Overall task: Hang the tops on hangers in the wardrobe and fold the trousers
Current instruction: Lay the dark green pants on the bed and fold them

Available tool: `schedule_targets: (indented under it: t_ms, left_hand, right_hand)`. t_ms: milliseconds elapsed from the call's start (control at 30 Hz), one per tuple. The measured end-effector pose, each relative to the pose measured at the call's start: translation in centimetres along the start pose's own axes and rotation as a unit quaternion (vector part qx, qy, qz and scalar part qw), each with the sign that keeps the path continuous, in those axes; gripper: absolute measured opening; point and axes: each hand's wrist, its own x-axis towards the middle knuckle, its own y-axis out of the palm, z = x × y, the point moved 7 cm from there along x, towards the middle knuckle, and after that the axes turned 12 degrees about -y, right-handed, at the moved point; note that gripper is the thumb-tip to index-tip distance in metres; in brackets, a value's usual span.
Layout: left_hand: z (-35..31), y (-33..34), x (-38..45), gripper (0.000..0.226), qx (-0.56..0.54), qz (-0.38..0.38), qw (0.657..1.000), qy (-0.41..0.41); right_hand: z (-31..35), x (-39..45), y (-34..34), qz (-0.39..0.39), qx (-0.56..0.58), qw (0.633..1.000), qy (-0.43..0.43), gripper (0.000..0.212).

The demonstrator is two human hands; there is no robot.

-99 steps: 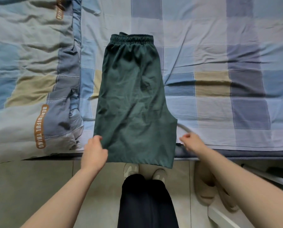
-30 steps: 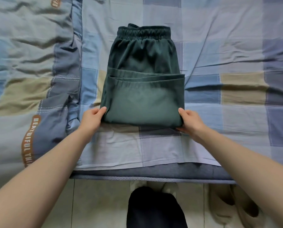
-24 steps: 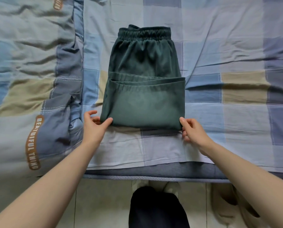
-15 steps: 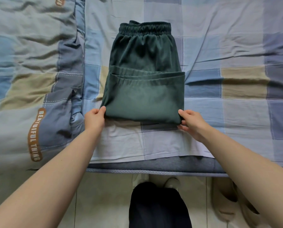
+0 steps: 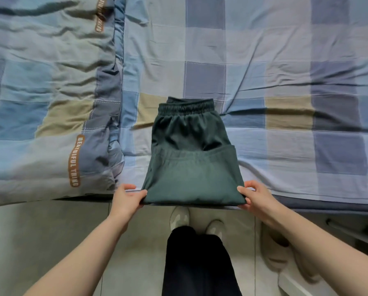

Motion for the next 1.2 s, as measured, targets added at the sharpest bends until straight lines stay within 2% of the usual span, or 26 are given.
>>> schedule_targets:
  t_ms: [133, 167, 233, 300, 400, 500, 567, 600, 700, 800, 867, 967, 1067, 1133, 1200]
  left_hand:
    - [-3.0, -1.2, -3.2, 0.053, 0.055, 0.049, 0.995, 0.067]
    - [-4.6, -1.4, -3.6, 0.053, 0.062, 0.061, 0.992, 0.086]
    - [-8.4, -1.5, -3.6, 0.036, 0.062, 0.072, 0.989, 0.113]
    - [-12.2, -1.2, -2.7, 0.022, 0.040, 0.083, 0.989, 0.112]
    - [-17.6, 0.1, -0.5, 0.013, -0.035, 0.091, 0.993, 0.067]
    - [-23.4, 2.6, 2.2, 0.020, -0.086, 0.112, 0.988, 0.066]
    - [-26.2, 4.4, 4.1, 0.017, -0.072, 0.126, 0.986, 0.086]
    - [-26.7, 5.2, 5.0, 0.017, -0.042, 0.124, 0.987, 0.098]
    - [-25.3, 7.7, 7.5, 0.057, 0.069, 0.118, 0.984, 0.114]
    - [-21.3, 9.0, 8.6, 0.069, 0.087, 0.139, 0.980, 0.108]
    - [-18.7, 8.9, 9.4, 0.072, 0.091, 0.138, 0.983, 0.078]
    - [-16.4, 9.2, 10.3, 0.055, 0.104, 0.165, 0.980, 0.043]
    - [-16.8, 9.8, 11.0, 0.047, 0.061, 0.199, 0.978, 0.029]
    - [-17.5, 9.8, 11.3, 0.045, 0.038, 0.195, 0.980, 0.017]
    - [-17.8, 9.6, 11.4, 0.046, 0.010, 0.181, 0.983, -0.013]
  right_hand:
    - [3.8, -2.4, -0.1, 0.017, -0.047, 0.998, -0.036, 0.047]
    - [5.1, -2.5, 0.2, 0.035, -0.062, 0.997, -0.041, 0.047]
    - [7.8, -1.8, 0.9, 0.050, -0.063, 0.996, -0.034, 0.033]
    - [10.5, 0.1, 1.3, 0.020, -0.034, 0.999, -0.017, 0.018]
    - [14.9, 3.7, 2.2, -0.027, 0.088, 0.996, -0.011, 0.022]
    - [18.4, 8.2, 2.7, -0.039, 0.209, 0.976, -0.044, 0.019]
    - [19.3, 10.6, 2.3, -0.082, 0.216, 0.970, -0.075, 0.019]
    - [19.1, 11.3, 2.2, -0.100, 0.182, 0.975, -0.080, 0.020]
    - [16.1, 12.6, 3.5, -0.072, 0.001, 0.996, -0.054, 0.023]
    - [12.8, 13.0, 5.1, -0.032, -0.091, 0.994, -0.043, 0.034]
    - [12.1, 13.7, 5.7, -0.032, -0.080, 0.993, -0.079, 0.042]
    - [12.0, 14.5, 6.3, -0.054, -0.045, 0.993, -0.093, 0.050]
    - [11.1, 15.2, 6.8, -0.059, 0.003, 0.998, -0.014, 0.047]
    - [9.9, 15.1, 7.5, -0.049, 0.074, 0.994, 0.071, 0.036]
    - [9.0, 14.4, 8.2, -0.043, 0.120, 0.985, 0.119, 0.025]
